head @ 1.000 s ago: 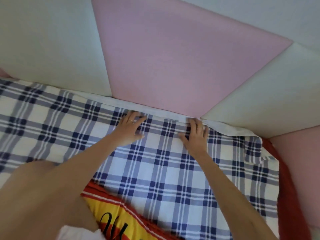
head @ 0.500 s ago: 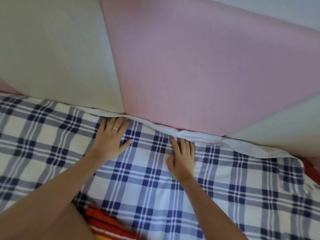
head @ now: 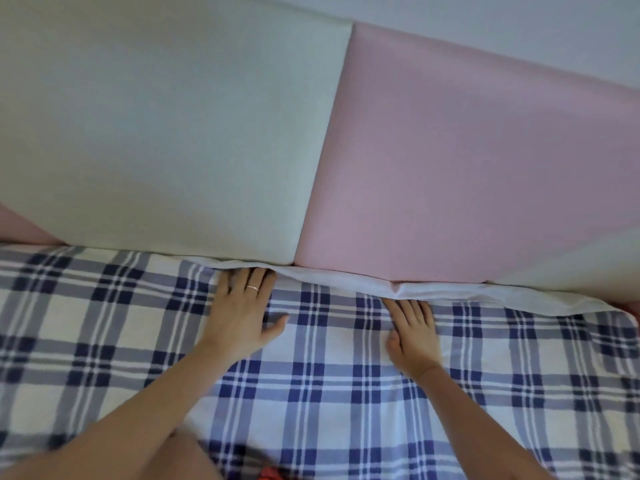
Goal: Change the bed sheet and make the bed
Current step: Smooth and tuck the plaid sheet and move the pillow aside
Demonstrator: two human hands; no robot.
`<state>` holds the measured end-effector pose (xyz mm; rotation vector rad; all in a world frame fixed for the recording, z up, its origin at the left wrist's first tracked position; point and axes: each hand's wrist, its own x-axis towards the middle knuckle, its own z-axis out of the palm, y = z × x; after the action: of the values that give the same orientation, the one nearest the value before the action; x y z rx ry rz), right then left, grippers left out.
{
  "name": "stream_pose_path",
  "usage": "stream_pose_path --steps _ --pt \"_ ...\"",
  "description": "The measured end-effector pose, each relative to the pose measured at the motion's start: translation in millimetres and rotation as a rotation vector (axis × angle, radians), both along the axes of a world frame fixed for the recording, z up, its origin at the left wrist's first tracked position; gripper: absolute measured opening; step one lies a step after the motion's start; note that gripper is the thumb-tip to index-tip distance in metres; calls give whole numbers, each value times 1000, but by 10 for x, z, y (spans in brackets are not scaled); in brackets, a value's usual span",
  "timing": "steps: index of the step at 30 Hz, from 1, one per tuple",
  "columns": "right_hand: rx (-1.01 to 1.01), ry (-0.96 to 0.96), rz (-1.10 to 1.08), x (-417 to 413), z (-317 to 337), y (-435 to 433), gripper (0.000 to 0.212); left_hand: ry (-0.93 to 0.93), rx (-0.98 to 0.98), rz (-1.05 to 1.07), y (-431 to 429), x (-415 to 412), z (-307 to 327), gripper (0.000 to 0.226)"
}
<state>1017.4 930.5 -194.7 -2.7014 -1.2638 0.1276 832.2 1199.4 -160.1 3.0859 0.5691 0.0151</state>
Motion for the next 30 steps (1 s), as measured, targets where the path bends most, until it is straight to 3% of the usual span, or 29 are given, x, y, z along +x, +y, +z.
stream_pose_path --steps 6,8,10,12,16,18,21,25,30 --pt "-12 -78 -145 -213 118 184 52 -129 9 60 349 -404 -33 69" --pt "146 -20 -234 -570 268 523 51 -102 -3 59 502 -497 12 69" --pt "189 63 -78 -1015 386 935 52 -80 -15 45 597 -529 47 69" --pt "53 14 108 -1277 384 1326 58 -84 -27 26 659 -533 50 68" --pt "-98 -16 -128 -1276 334 1775 66 -94 -84 9 687 -555 -50 70" --pt "-145 -27 -136 -1297 291 1800 67 -95 -109 33 688 -527 -104 71" --pt "-195 64 -92 -1191 323 1921 79 -95 -129 86 737 -348 -55 71" --pt "-315 129 28 -940 408 2054 66 -73 -155 48 773 -278 -94 79" --pt "-407 208 114 -970 405 1873 73 -122 -155 -42 837 -514 -247 77"
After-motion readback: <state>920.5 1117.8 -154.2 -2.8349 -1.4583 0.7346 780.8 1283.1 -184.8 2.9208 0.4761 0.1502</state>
